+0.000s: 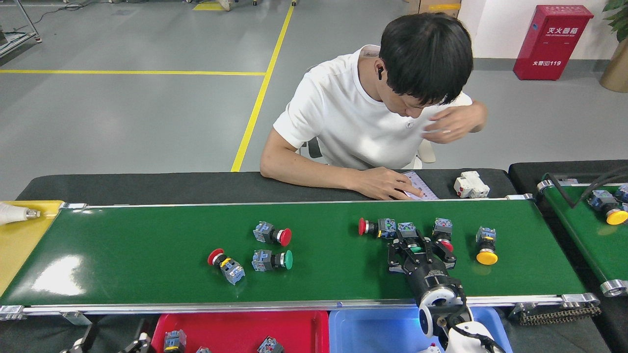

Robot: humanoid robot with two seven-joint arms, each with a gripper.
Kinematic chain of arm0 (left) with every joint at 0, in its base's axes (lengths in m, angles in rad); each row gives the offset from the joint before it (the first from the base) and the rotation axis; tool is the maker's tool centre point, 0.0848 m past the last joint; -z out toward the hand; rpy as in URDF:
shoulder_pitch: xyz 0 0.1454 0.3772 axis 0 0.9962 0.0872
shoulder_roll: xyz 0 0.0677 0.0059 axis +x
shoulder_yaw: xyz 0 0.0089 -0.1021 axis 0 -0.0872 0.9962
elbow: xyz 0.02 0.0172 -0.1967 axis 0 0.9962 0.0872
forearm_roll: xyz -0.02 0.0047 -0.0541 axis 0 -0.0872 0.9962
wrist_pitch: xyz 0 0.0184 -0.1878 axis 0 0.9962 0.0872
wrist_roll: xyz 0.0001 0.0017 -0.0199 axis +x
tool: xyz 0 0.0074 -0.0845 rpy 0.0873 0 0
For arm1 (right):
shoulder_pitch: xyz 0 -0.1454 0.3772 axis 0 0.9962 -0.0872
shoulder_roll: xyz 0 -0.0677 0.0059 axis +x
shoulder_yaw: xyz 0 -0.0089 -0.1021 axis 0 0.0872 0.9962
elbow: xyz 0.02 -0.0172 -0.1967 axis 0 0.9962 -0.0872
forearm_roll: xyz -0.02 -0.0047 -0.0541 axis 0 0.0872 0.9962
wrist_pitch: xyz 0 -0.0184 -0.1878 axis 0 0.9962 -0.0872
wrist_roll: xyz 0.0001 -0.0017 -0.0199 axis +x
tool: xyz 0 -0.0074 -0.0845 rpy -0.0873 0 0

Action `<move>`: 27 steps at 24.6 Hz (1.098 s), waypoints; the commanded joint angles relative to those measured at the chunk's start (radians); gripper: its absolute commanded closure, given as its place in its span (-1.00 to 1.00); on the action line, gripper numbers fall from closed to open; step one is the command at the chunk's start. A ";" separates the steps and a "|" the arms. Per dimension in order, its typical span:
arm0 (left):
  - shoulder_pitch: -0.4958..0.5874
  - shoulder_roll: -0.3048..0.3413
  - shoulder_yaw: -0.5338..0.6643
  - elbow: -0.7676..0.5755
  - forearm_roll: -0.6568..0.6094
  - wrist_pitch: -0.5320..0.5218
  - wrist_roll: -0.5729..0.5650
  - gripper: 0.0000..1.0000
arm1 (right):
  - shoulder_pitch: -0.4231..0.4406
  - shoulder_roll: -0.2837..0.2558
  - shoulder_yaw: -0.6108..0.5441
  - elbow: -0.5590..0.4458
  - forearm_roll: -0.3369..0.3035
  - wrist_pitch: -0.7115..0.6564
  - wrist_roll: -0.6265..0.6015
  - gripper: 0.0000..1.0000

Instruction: Pick switch part from conveyor to tray

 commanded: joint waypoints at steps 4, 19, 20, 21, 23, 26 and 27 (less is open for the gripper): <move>-0.117 0.021 -0.096 0.082 -0.082 -0.002 0.001 -1.00 | 0.143 0.015 0.024 -0.206 -0.007 -0.378 0.027 0.91; -0.448 0.041 -0.120 0.507 -0.189 0.033 0.001 -0.82 | 0.123 0.093 0.316 -0.206 0.002 -0.376 0.227 -0.95; -0.460 0.059 -0.117 0.532 -0.188 0.034 0.003 -0.78 | 0.123 0.095 0.294 -0.210 0.002 -0.351 0.226 -0.95; -0.470 0.085 -0.116 0.555 -0.180 0.033 0.009 -0.62 | 0.117 0.096 0.258 -0.219 0.002 -0.307 0.223 -0.95; -0.477 0.113 -0.111 0.587 -0.174 0.036 0.015 -0.02 | 0.078 0.096 0.181 -0.225 0.002 -0.227 0.221 -0.95; -0.482 0.124 -0.111 0.590 -0.168 0.033 0.034 0.86 | 0.060 0.084 0.041 -0.225 0.002 -0.095 0.189 -0.94; -0.482 0.124 -0.109 0.588 -0.163 0.027 0.038 0.90 | 0.060 0.070 -0.003 -0.225 0.002 -0.063 0.160 -0.94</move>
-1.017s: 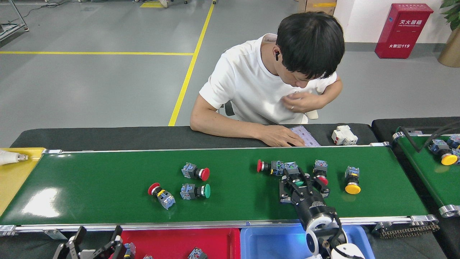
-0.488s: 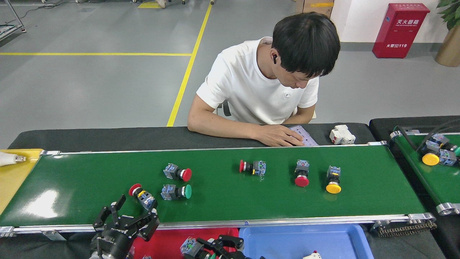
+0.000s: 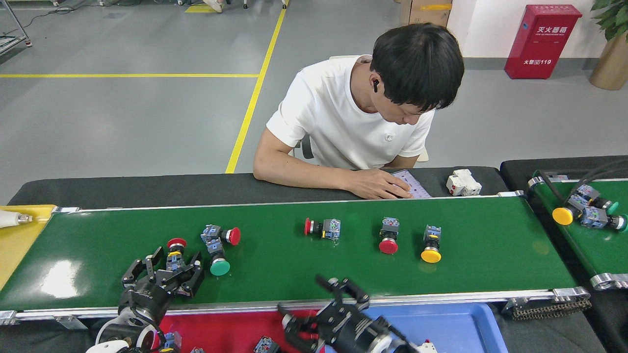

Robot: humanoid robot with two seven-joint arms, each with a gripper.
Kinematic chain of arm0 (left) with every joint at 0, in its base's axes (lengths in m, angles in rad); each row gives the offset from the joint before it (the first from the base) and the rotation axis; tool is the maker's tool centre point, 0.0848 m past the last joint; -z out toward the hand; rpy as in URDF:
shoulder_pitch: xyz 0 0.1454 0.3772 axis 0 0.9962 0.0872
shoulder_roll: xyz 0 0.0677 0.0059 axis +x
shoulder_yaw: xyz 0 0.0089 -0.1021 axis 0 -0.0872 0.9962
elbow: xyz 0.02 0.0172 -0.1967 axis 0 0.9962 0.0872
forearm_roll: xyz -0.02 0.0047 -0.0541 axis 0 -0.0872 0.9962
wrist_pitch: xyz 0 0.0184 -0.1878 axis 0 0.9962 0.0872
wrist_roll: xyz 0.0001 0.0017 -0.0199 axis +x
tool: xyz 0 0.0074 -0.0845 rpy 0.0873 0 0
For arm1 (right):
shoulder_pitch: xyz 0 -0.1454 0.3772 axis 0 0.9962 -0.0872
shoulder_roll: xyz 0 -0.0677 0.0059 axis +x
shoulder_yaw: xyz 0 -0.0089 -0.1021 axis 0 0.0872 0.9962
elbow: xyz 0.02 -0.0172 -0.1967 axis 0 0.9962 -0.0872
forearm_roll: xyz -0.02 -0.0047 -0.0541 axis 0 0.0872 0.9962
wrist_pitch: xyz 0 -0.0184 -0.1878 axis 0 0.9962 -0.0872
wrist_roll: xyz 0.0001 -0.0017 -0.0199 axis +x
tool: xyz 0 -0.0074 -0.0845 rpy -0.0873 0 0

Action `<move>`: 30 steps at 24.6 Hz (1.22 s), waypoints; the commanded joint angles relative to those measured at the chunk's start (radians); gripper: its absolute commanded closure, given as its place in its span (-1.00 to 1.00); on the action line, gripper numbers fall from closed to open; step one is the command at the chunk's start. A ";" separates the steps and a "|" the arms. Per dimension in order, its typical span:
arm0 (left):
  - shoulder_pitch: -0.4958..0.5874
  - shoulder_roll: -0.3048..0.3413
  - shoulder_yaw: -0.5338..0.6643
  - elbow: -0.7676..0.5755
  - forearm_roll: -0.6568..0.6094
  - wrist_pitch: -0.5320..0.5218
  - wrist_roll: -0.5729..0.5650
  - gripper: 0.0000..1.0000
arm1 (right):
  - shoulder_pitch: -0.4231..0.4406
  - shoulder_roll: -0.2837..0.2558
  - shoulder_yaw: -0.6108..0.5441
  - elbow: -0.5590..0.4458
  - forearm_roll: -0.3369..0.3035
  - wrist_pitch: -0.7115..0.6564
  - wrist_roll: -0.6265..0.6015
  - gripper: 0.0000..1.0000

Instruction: Pick switch part from conveyor to tray

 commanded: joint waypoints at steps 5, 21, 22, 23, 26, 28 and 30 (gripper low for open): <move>0.045 0.014 -0.003 -0.107 0.072 0.000 0.029 0.92 | 0.065 -0.088 -0.219 -0.020 0.000 0.104 -0.229 -0.94; 0.554 0.053 -0.196 -0.622 0.066 -0.077 0.101 0.81 | 0.216 -0.056 -0.254 -0.057 0.055 0.139 -0.288 -0.94; 0.557 0.058 -0.196 -0.620 0.067 -0.077 0.100 0.66 | 0.187 -0.030 -0.219 -0.047 0.084 0.162 -0.254 -0.94; 0.557 0.053 -0.194 -0.620 0.067 -0.075 0.100 0.16 | 0.146 0.004 -0.173 -0.021 0.119 0.202 -0.214 -0.94; 0.557 0.053 -0.187 -0.619 0.072 -0.079 0.101 -1.00 | 0.023 0.042 -0.065 0.100 0.153 0.319 -0.168 -0.94; 0.557 0.052 -0.182 -0.619 0.075 -0.079 0.101 -1.00 | -0.063 0.044 0.014 0.215 0.153 0.392 -0.166 -0.94; 0.557 0.047 -0.171 -0.620 0.076 -0.072 0.101 -1.00 | -0.132 0.044 0.068 0.315 0.153 0.457 -0.166 -0.94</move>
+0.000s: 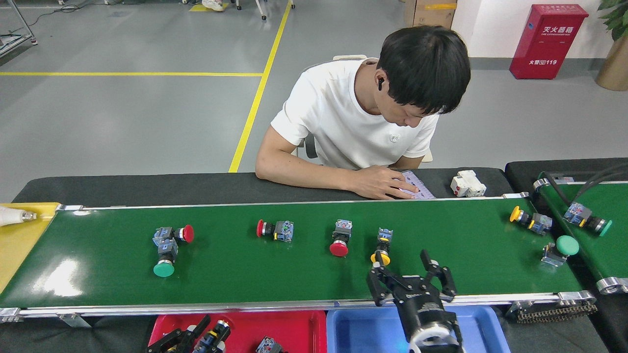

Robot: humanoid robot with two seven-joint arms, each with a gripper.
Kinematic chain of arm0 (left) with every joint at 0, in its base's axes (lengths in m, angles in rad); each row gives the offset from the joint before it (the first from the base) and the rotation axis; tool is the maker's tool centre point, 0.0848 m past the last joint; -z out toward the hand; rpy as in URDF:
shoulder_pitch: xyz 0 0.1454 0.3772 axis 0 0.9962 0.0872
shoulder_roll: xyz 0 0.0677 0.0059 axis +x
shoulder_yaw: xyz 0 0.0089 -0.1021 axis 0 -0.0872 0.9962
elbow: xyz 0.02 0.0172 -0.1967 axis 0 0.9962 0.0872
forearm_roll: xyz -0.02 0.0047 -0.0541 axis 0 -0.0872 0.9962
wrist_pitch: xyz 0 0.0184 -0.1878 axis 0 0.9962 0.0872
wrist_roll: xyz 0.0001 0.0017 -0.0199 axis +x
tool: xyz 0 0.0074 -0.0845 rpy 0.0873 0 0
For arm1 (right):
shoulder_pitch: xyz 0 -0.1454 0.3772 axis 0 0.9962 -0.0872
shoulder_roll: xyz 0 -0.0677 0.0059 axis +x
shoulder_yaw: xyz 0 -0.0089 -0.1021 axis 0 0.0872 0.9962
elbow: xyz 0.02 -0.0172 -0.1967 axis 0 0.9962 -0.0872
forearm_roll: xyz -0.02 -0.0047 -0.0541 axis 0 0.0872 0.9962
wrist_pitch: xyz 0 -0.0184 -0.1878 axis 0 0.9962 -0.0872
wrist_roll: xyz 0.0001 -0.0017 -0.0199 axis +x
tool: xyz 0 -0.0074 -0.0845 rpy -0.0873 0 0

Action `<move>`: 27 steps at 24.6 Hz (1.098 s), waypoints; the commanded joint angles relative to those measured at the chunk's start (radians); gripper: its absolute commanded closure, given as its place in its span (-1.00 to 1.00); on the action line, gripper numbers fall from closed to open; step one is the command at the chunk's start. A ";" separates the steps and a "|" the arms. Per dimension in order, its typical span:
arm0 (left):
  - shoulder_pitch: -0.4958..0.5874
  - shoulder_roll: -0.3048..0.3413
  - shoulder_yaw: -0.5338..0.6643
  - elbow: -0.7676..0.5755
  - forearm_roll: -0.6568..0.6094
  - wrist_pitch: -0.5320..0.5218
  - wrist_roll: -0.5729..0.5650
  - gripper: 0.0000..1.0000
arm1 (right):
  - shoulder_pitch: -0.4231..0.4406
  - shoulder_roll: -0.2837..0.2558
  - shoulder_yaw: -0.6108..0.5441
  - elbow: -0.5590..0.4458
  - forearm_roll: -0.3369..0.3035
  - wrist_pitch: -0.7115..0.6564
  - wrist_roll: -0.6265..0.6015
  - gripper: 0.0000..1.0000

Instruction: Pick switch part from conveyor to tray

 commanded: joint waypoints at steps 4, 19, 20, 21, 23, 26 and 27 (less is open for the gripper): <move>-0.002 -0.062 0.145 -0.013 0.042 0.011 0.005 -1.00 | -0.108 0.005 0.074 0.114 0.002 0.142 0.002 -0.64; -0.171 -0.096 0.421 0.192 0.102 0.073 -0.068 -1.00 | -0.127 -0.026 0.118 0.043 -0.113 -0.065 0.031 0.97; -0.223 -0.078 0.421 0.243 0.089 0.082 -0.078 -1.00 | -0.091 -0.038 0.118 -0.032 -0.113 -0.096 0.031 0.97; -0.275 -0.056 0.419 0.297 0.066 0.096 -0.078 -1.00 | -0.049 -0.052 0.120 -0.107 -0.113 -0.128 0.034 0.97; -0.381 -0.027 0.403 0.418 0.021 0.129 -0.075 -1.00 | 0.050 -0.065 0.123 -0.236 -0.113 -0.246 0.034 0.95; -0.504 0.034 0.381 0.583 0.016 0.157 -0.068 -1.00 | 0.168 -0.056 0.129 -0.314 -0.111 -0.501 0.036 0.75; -0.528 0.051 0.377 0.623 0.015 0.159 -0.060 -1.00 | 0.182 -0.045 0.148 -0.307 -0.111 -0.556 0.039 0.48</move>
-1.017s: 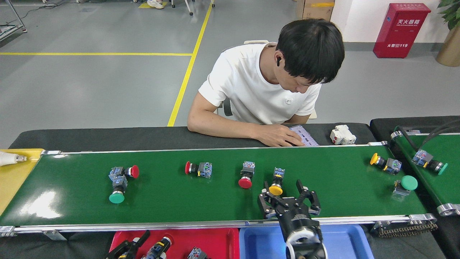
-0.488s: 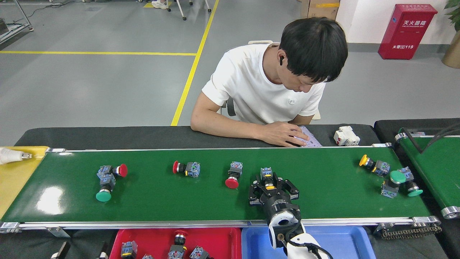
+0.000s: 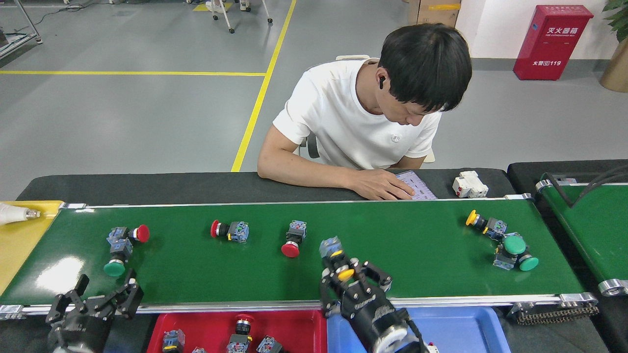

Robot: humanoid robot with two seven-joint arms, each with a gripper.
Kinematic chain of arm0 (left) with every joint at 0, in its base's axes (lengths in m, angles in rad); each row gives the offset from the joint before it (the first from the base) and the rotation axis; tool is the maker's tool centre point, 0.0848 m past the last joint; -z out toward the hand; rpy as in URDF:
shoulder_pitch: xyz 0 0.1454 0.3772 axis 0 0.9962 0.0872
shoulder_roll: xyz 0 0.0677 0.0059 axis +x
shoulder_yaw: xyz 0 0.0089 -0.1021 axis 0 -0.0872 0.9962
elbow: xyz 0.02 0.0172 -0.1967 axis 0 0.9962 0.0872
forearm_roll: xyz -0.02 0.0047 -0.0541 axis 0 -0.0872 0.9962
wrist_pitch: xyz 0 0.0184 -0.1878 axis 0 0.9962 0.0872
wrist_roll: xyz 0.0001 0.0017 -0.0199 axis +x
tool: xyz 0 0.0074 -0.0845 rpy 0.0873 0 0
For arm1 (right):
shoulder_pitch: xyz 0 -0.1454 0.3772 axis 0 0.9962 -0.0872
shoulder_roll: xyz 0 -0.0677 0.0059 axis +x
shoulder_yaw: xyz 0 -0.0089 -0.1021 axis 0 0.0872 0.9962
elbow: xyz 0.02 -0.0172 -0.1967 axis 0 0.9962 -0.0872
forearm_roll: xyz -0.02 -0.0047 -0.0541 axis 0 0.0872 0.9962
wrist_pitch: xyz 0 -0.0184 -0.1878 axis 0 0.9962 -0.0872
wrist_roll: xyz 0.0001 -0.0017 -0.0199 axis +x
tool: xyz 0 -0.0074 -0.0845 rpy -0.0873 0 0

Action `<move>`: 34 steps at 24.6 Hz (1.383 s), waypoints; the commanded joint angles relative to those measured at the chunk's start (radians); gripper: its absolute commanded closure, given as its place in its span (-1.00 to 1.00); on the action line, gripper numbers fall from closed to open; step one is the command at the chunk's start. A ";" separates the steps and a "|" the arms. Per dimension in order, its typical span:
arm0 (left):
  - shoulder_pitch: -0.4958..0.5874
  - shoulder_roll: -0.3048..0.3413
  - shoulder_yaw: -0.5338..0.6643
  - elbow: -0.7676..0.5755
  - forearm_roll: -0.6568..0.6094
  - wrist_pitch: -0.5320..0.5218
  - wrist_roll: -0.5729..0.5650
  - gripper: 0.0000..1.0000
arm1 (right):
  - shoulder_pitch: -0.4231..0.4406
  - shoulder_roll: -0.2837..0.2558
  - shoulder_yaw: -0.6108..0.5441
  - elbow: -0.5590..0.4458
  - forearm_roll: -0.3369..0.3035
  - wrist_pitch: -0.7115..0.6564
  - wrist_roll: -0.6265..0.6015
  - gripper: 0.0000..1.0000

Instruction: Pick switch part from conveyor to tray

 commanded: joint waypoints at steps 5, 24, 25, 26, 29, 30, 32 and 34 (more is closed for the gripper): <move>-0.158 0.079 -0.108 0.214 -0.004 0.078 0.059 -0.92 | 0.010 0.070 0.144 0.082 0.002 -0.105 0.052 -0.97; 0.087 0.109 -0.148 -0.122 0.148 -0.006 0.079 0.92 | -0.006 -0.132 -0.333 -0.046 0.005 0.303 -0.105 -0.98; 0.163 0.088 -0.150 -0.220 0.148 -0.011 0.079 0.92 | 0.040 -0.140 -0.350 -0.062 0.003 0.301 -0.165 -0.98; 0.222 0.073 -0.154 -0.289 0.146 -0.020 0.080 0.92 | 0.066 -0.143 -0.358 -0.063 0.002 0.300 -0.198 -0.98; 0.412 0.042 -0.236 -0.476 0.138 -0.068 0.097 0.89 | 0.142 -0.154 -0.362 -0.063 0.003 0.297 -0.234 -0.98; 0.452 0.051 -0.285 -0.510 0.129 -0.071 0.113 0.88 | 0.155 -0.157 -0.364 -0.063 0.003 0.297 -0.234 -0.98; 0.495 0.059 -0.372 -0.539 0.055 -0.072 0.142 0.85 | 0.161 -0.155 -0.376 -0.063 0.002 0.298 -0.226 -0.98; 0.504 0.059 -0.415 -0.542 -0.012 -0.077 0.176 0.75 | 0.157 -0.154 -0.379 -0.056 0.000 0.301 -0.202 -0.98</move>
